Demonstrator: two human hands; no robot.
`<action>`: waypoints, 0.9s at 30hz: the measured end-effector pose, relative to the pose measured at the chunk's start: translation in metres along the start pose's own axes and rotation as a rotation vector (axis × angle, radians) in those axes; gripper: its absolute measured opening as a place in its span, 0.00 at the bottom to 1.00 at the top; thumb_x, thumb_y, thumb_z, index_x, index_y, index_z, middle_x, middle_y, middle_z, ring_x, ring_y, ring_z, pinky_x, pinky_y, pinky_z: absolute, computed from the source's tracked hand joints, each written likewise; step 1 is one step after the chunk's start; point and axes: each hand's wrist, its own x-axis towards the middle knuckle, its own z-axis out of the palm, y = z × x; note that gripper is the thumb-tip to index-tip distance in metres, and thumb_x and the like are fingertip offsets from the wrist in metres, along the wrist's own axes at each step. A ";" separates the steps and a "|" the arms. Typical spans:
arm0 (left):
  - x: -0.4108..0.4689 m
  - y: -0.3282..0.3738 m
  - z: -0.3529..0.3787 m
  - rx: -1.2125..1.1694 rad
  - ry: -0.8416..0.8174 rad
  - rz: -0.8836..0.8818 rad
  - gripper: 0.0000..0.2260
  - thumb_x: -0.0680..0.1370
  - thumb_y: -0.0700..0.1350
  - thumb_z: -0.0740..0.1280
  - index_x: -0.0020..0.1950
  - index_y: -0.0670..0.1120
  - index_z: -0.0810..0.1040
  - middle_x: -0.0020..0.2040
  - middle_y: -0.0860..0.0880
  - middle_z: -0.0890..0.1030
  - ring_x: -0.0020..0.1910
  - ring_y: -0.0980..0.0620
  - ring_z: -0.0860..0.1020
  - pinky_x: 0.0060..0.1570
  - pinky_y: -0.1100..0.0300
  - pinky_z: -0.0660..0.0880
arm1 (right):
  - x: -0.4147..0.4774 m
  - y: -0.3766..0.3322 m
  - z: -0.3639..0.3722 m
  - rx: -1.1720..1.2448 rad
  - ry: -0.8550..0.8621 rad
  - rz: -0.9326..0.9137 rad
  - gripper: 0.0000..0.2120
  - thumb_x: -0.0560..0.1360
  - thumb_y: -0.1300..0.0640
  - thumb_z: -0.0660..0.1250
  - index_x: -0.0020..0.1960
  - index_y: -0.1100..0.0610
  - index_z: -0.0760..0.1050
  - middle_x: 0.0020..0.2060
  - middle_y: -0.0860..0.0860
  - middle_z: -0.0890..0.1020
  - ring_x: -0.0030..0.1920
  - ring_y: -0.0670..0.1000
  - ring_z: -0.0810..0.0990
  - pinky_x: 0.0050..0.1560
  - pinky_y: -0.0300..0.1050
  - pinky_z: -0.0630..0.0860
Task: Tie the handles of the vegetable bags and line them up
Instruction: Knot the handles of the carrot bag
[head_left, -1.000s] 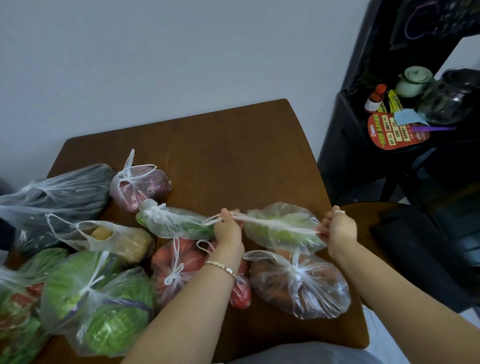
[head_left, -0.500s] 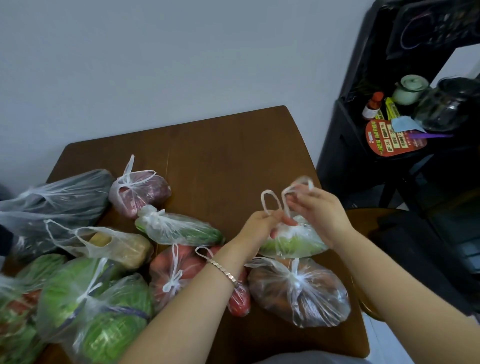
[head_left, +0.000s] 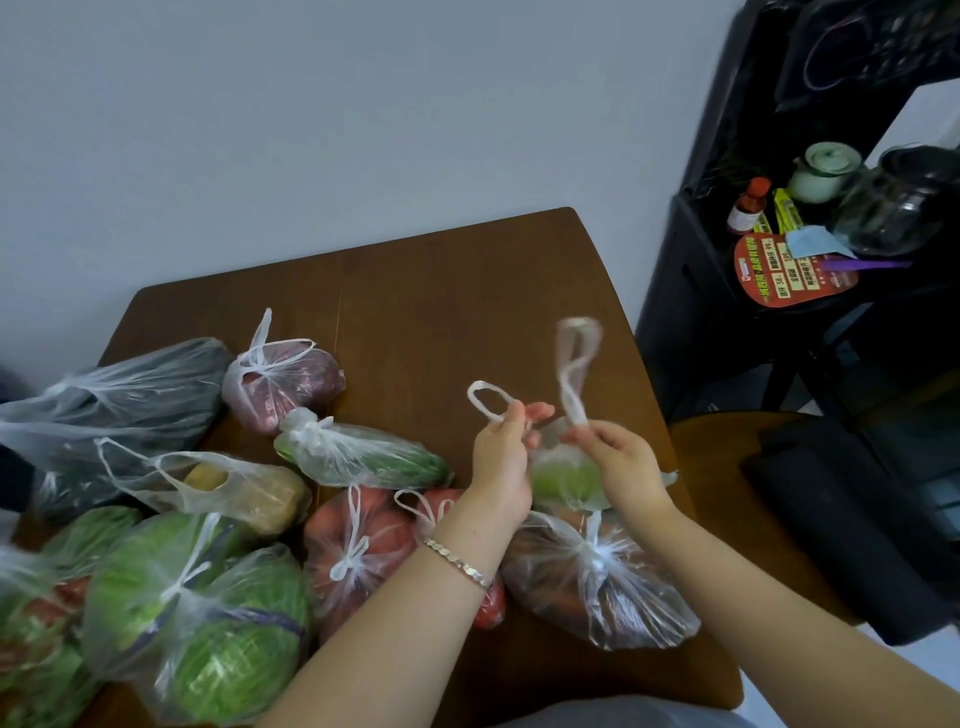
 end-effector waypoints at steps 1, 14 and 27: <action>0.000 0.001 -0.002 0.032 0.060 0.046 0.17 0.81 0.45 0.57 0.36 0.43 0.77 0.34 0.49 0.76 0.28 0.56 0.68 0.36 0.63 0.69 | 0.001 0.000 0.001 0.060 0.055 0.051 0.13 0.77 0.57 0.60 0.36 0.54 0.78 0.38 0.52 0.81 0.48 0.56 0.79 0.54 0.54 0.75; -0.001 0.024 0.004 0.292 -0.247 0.089 0.15 0.81 0.44 0.56 0.38 0.42 0.76 0.30 0.50 0.70 0.29 0.56 0.67 0.27 0.67 0.64 | 0.004 0.013 0.010 -0.628 -0.282 -0.306 0.12 0.75 0.60 0.61 0.33 0.61 0.72 0.28 0.47 0.69 0.36 0.47 0.67 0.37 0.40 0.62; -0.003 -0.006 -0.030 1.221 -0.343 0.508 0.13 0.80 0.47 0.59 0.58 0.42 0.77 0.50 0.43 0.77 0.50 0.50 0.75 0.51 0.63 0.68 | 0.002 0.004 0.003 -0.090 -0.128 0.101 0.15 0.77 0.54 0.60 0.36 0.58 0.77 0.24 0.46 0.71 0.27 0.42 0.68 0.29 0.31 0.64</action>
